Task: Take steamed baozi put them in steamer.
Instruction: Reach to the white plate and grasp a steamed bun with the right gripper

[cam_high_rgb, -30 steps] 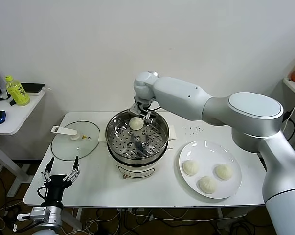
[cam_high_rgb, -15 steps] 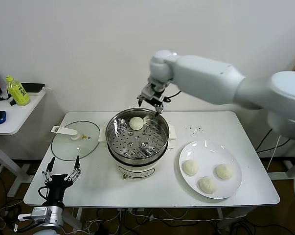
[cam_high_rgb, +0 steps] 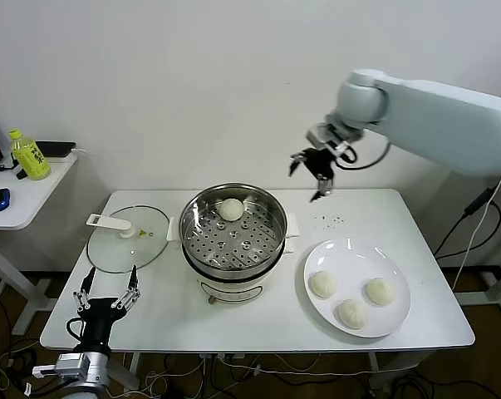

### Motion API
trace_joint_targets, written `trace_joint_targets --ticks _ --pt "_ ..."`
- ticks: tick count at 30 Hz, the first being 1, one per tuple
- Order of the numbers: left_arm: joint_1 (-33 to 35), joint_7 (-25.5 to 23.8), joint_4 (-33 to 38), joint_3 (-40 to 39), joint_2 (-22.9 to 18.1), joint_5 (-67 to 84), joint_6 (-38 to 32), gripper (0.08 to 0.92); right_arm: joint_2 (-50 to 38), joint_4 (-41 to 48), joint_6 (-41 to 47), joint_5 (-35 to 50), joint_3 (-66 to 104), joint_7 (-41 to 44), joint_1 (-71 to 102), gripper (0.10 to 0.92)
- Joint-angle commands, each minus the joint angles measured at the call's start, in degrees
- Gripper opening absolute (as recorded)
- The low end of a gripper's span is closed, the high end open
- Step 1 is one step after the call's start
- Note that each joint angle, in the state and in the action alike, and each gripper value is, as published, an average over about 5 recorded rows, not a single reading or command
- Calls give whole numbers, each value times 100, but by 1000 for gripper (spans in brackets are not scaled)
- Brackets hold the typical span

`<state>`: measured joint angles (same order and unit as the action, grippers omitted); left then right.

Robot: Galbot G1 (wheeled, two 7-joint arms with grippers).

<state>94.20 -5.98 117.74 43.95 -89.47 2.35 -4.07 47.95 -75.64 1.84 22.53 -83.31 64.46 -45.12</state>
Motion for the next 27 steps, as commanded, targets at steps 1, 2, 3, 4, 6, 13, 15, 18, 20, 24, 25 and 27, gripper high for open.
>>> trace_joint_targets --ticks 1,2,3,4,6,13,15,18,20,24,25,27 --pt "51 -1 41 4 -11 -6 -33 823 -968 -466 445 223 -363 -76 82 823" --pt "63 4 55 5 -15 0 -43 823 -1005 -461 508 215 -331 -108 205 823" --pt "77 7 84 4 -22 14 -49 823 -1044 -437 575 193 -264 -141 358 823" --pt "91 8 119 0 -31 30 -51 823 -1084 -402 638 146 -175 -172 537 823" --pt "113 9 197 -8 -43 59 -46 823 -1138 -336 728 -2 -13 -218 883 823" --pt "88 5 265 -5 -26 68 -12 823 -1082 -443 1006 -272 314 -393 1738 823" --pt "91 6 230 -22 -25 44 -23 823 -1027 -503 1087 -312 488 -461 1990 823" --pt "101 6 193 -39 -26 16 -41 823 -966 -622 1220 -276 520 -569 2184 823" --pt "100 2 183 -33 -21 16 -44 823 -933 -660 1294 -254 473 -656 2262 823" --pt "89 -17 161 -17 1 22 -45 823 -864 -604 1421 -225 406 -791 2392 823" --pt "87 -20 153 -16 5 21 -47 823 -846 -578 1443 -223 394 -803 2415 823" --pt "83 -23 128 -9 11 22 -54 823 -801 -503 1471 -226 367 -827 2449 823"
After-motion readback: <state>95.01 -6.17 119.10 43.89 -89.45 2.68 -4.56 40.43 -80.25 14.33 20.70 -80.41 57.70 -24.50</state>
